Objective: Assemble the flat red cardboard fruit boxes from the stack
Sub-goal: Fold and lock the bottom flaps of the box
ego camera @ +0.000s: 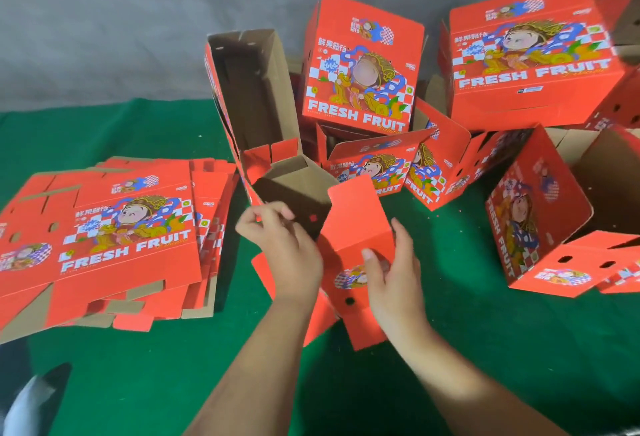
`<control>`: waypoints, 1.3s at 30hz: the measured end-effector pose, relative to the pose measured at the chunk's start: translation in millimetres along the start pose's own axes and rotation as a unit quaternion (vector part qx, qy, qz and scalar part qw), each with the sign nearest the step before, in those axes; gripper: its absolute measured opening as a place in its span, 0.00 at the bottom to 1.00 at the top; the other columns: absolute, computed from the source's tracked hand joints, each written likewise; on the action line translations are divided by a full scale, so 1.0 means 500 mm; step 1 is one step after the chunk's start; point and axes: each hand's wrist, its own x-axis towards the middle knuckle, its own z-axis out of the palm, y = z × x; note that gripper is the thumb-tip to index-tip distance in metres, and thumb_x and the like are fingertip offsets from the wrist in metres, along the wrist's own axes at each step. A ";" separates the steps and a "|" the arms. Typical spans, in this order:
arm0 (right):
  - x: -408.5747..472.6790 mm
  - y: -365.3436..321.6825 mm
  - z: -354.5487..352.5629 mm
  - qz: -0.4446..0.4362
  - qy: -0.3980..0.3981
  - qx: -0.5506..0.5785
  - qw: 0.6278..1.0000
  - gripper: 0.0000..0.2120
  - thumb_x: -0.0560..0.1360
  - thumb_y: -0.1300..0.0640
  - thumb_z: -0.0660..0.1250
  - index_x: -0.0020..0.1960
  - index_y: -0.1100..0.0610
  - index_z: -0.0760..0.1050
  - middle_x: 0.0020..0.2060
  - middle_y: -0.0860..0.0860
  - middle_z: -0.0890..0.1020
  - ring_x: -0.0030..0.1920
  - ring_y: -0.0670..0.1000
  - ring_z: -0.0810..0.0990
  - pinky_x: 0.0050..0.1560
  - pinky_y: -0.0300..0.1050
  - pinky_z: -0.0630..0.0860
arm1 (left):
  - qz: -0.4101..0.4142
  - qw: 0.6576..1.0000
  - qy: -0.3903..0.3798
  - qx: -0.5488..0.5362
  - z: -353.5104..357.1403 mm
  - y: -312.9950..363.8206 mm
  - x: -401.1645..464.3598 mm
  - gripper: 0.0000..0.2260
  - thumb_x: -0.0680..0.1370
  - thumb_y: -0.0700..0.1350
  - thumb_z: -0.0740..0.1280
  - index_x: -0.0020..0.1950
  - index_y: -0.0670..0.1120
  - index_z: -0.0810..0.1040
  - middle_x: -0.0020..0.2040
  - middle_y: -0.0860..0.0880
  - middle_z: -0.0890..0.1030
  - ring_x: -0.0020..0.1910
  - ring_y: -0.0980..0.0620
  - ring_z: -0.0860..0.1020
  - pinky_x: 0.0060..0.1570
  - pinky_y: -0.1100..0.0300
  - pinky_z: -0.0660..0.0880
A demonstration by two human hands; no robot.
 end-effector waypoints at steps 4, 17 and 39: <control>0.049 -0.046 0.006 0.094 -0.054 0.046 0.993 0.32 0.84 0.59 0.61 0.84 0.53 0.53 0.82 0.54 0.61 0.81 0.55 0.60 0.80 0.52 0.55 | 0.008 0.996 -0.082 -0.018 0.004 0.039 -0.066 0.22 0.65 0.23 0.54 0.49 0.46 0.66 0.55 0.38 0.66 0.60 0.65 0.61 0.63 0.71 0.60; 0.114 -0.037 -0.088 0.132 -0.183 0.162 0.961 0.44 0.77 0.60 0.75 0.83 0.45 0.53 0.63 0.44 0.80 0.56 0.40 0.80 0.67 0.50 0.76 | -0.091 0.940 -0.326 -0.031 -0.048 0.011 -0.033 0.37 0.75 0.66 0.64 0.81 0.63 0.54 0.69 0.56 0.61 0.74 0.62 0.57 0.72 0.70 0.53; 0.157 -0.026 -0.110 -0.068 -0.418 -0.183 0.887 0.66 0.71 0.72 0.72 0.74 0.23 0.30 0.79 0.37 0.29 0.58 0.53 0.80 0.63 0.41 0.76 | -0.170 0.938 -0.300 0.029 -0.156 -0.086 0.035 0.15 0.81 0.67 0.56 0.56 0.68 0.81 0.56 0.52 0.71 0.60 0.71 0.65 0.61 0.75 0.60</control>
